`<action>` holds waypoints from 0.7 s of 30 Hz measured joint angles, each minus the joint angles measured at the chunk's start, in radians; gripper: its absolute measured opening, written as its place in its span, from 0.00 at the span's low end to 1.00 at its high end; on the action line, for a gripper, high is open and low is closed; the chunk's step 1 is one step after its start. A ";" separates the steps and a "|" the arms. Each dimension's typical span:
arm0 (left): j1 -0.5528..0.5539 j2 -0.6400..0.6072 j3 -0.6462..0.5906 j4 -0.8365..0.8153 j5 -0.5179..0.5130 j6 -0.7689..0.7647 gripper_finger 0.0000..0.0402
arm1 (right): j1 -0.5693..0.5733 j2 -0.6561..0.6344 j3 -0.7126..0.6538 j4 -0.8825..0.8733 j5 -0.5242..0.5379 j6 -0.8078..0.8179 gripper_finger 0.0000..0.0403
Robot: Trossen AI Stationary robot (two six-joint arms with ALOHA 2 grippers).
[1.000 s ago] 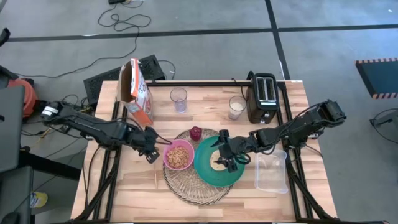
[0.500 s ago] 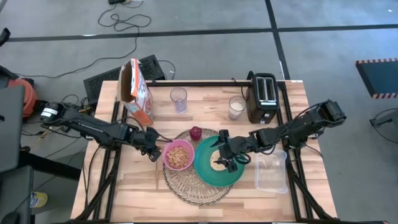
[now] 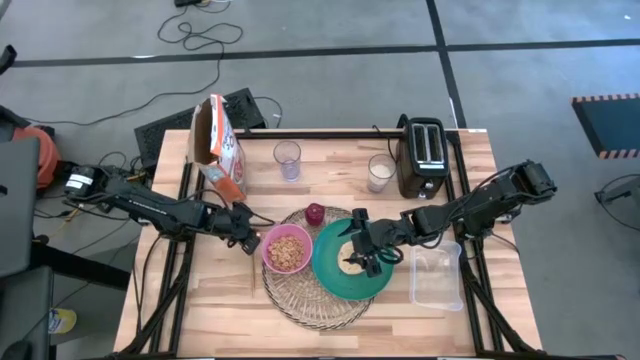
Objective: Arrange a breakfast setting
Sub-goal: Put the spoon on the table beside the cereal
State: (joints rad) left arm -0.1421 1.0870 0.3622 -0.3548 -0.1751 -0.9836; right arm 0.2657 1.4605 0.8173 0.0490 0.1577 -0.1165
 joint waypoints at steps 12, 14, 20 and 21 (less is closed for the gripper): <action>0.000 0.000 0.000 0.007 -0.039 0.004 0.19 | 0.000 0.000 0.000 0.005 0.000 0.003 0.86; 0.000 0.000 0.000 0.007 -0.038 0.003 0.21 | 0.000 0.000 0.000 0.005 0.000 0.003 0.86; 0.000 -0.008 0.008 -0.009 -0.006 0.016 0.28 | 0.000 0.000 0.000 0.005 0.000 0.003 0.86; 0.000 -0.015 0.018 -0.024 -0.006 0.023 0.29 | 0.000 0.000 0.000 0.005 0.000 0.003 0.86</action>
State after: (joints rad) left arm -0.1421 1.0718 0.3803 -0.3791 -0.1811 -0.9610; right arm 0.2657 1.4605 0.8173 0.0540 0.1581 -0.1131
